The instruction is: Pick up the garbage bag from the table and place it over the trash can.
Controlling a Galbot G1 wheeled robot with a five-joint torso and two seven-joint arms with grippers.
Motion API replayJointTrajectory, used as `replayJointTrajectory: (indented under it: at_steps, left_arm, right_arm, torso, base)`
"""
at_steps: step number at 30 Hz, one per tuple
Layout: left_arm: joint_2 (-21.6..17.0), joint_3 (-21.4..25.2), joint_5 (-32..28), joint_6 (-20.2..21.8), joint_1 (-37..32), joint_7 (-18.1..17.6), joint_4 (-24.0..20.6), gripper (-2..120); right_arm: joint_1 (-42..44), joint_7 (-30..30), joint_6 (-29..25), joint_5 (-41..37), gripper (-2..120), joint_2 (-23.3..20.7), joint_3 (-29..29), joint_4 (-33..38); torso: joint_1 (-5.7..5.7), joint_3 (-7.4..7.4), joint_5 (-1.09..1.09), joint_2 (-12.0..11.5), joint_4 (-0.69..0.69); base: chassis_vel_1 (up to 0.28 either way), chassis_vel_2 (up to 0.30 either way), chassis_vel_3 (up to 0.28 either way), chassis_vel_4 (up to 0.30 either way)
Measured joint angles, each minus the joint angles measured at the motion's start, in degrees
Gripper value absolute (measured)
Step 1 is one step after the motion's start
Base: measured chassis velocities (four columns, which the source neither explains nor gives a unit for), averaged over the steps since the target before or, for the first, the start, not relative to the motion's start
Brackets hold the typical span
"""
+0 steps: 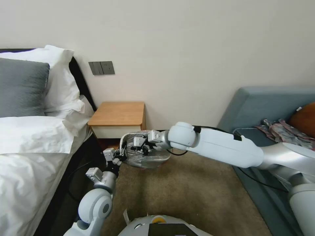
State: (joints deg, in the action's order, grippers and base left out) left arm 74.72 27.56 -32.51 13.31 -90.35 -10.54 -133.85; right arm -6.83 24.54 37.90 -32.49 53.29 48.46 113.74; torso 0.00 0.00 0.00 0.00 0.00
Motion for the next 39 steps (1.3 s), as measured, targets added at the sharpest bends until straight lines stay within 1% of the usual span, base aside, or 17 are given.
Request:
replayJointTrajectory:
  at_steps: [1, 4, 6, 8, 20, 24, 39]
  left_arm:
    - [0.0, 0.0, 0.0, 0.0, 0.0, 0.0, 0.0, 5]
    - [0.08, 0.04, 0.04, 0.0, -0.4, 0.01, -0.59, 5]
    - [0.09, 0.04, 0.05, 0.0, -0.44, 0.02, -0.64, 5]
    - [0.13, 0.09, 0.06, 0.0, -0.56, 0.07, -0.93, 5]
    - [0.83, 0.02, 0.24, -0.01, -0.77, 0.46, -1.78, 5]
    - [1.31, -0.1, 0.6, -0.06, -0.83, 0.8, -1.84, 5]
    - [2.13, -0.12, 0.8, -0.12, -0.96, 1.14, -2.2, 5]
  right_arm:
    - [0.0, 0.0, 0.0, 0.0, 0, 0.0, 0.0, 0.0]
    - [0.37, 0.53, -0.01, 3.64, 0, 0.8, 1.15, -2.06]
    - [0.42, 0.61, 0.01, 4.19, 0, 0.85, 1.34, -2.26]
    - [0.83, 0.99, 0.21, 6.71, 0, 0.97, 2.03, -3.02]
    - [1.76, 0.67, 3.05, 12.5, 0, 1.64, 3.86, -4.34]
    - [1.82, 0.29, 3.86, 13.38, 0, 2.2, 4.65, -5.11]
    - [1.8, -0.44, 3.95, 16.03, 0, 4.51, 5.66, -8.66]
  torso:
    - [0.0, 0.0, 0.0, 0.0, 0.0]
    - [0.0, 0.0, 0.0, 0.0, 0.0]
    - [0.0, 0.0, 0.0, 0.0, 0.0]
    - [0.0, 0.0, 0.0, 0.0, 0.0]
    - [0.0, 0.0, 0.0, 0.0, 0.0]
    - [-0.01, 0.0, 0.0, 0.0, 0.01]
    - [-0.01, 0.0, 0.0, 0.0, 0.01]
  base:
    - [0.0, 0.0, 0.0, 0.0]
    - [0.0, 0.0, 0.0, 0.0]
    - [0.0, 0.0, 0.0, 0.0]
    - [0.0, 0.0, 0.0, 0.0]
    - [0.0, 0.0, 0.0, 0.0]
    - [0.0, 0.0, 0.0, 0.0]
    - [0.0, 0.0, 0.0, 0.0]
